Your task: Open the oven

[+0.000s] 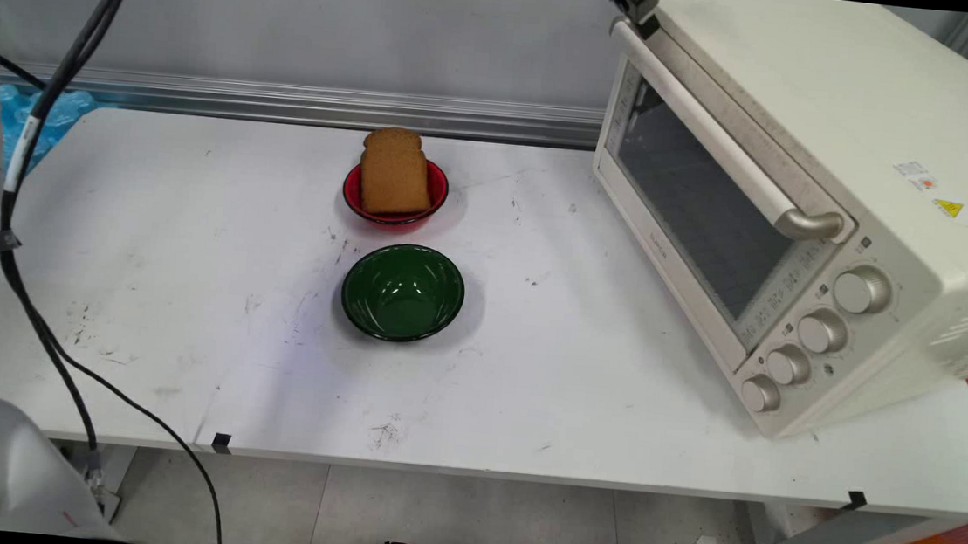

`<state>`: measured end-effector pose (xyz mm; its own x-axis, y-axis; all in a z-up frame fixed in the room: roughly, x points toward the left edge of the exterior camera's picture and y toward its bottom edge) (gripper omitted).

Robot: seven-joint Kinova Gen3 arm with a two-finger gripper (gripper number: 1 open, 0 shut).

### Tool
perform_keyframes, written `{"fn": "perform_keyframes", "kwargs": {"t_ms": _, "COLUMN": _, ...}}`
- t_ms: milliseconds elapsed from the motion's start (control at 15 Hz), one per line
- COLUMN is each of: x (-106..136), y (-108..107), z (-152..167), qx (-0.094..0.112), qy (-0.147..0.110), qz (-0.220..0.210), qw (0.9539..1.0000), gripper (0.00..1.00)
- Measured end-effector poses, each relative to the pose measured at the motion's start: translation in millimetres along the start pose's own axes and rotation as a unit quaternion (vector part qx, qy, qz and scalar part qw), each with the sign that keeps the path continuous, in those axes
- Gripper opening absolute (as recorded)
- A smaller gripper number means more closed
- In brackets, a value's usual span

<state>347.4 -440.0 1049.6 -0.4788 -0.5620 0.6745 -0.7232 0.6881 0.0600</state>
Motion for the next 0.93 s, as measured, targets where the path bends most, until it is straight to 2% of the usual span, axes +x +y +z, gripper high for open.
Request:
{"fn": "perform_keyframes", "kwargs": {"t_ms": 467, "x": 3.8, "y": 11.6, "z": 20.6, "qx": -0.009, "qy": 0.012, "qz": -0.018, "qw": 0.9997, "gripper": 0.0}}
{"fn": "perform_keyframes", "kwargs": {"t_ms": 933, "x": 1.5, "y": 14.6, "z": 38.3, "qx": -0.014, "qy": 0.019, "qz": -0.019, "qw": 0.9995, "gripper": 0.0}}
